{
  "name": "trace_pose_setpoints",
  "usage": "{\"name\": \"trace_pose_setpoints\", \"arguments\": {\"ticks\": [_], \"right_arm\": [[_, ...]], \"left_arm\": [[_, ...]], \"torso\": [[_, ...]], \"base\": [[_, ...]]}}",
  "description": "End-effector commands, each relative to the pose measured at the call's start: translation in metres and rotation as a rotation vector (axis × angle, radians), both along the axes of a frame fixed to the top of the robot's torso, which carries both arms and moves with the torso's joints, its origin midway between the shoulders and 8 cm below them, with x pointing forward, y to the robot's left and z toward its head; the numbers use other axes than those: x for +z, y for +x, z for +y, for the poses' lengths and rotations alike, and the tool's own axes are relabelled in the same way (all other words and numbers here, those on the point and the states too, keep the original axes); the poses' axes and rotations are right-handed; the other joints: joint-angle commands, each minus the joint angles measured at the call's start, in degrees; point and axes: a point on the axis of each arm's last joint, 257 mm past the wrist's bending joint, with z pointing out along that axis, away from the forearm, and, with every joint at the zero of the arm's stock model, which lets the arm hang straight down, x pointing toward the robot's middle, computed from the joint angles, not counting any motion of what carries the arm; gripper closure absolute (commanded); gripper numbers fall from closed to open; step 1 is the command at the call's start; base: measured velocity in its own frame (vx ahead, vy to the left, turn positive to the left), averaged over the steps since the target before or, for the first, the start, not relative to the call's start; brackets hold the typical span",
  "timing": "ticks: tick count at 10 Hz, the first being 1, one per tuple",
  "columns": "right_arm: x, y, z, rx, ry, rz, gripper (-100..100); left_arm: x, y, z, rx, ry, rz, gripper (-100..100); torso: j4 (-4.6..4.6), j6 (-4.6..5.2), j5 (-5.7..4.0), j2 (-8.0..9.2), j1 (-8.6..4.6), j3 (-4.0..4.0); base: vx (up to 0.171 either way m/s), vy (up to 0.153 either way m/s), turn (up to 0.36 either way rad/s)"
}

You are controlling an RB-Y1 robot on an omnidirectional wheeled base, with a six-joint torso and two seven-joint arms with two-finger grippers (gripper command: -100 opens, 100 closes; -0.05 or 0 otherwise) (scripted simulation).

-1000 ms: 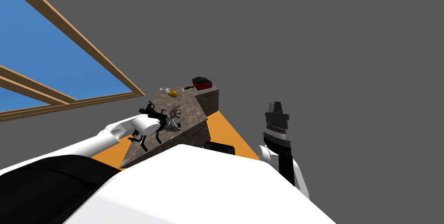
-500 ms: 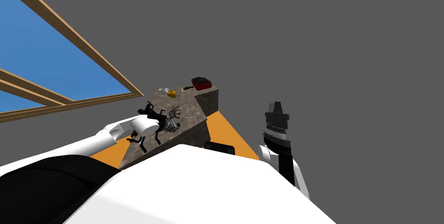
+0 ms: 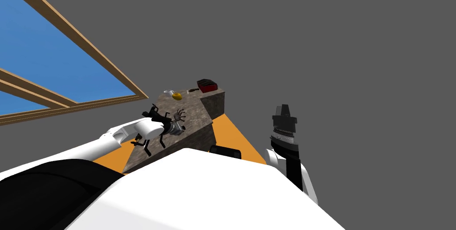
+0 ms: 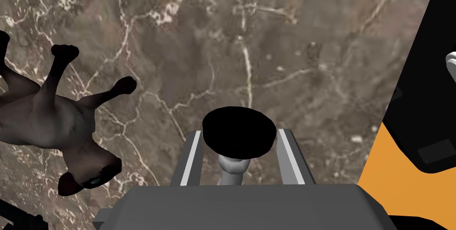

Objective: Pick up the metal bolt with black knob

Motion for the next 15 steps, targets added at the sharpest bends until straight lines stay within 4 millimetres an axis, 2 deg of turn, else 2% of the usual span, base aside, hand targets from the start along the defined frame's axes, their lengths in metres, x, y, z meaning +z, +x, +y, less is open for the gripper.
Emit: {"name": "trace_pose_setpoints", "arguments": {"ticks": [1,2,3,15], "right_arm": [[0.000,0.000,0.000,0.000,0.000,0.000,0],[0.000,0.000,0.000,0.000,0.000,0.000,0],[0.000,0.000,0.000,0.000,0.000,0.000,0],[0.000,0.000,0.000,0.000,0.000,0.000,0]], "left_arm": [[0.006,0.010,-0.002,-0.019,0.010,-0.017,100],[0.004,0.006,-0.002,-0.015,0.009,-0.001,100],[0.007,0.012,-0.005,-0.026,0.011,-0.013,100],[0.020,0.025,-0.019,-0.074,0.006,-0.005,100]], "torso": [[0.00,0.00,0.00,0.00,0.00,0.00],[0.01,0.00,-0.02,0.00,-0.02,0.01],[0.00,0.01,-0.01,0.02,-0.02,0.01],[-0.02,0.01,-0.01,0.02,0.00,0.00]], "base": [[-0.001,-0.004,0.106],[0.002,-0.003,0.030],[-0.001,-0.001,0.048],[0.000,-0.001,0.043]]}}
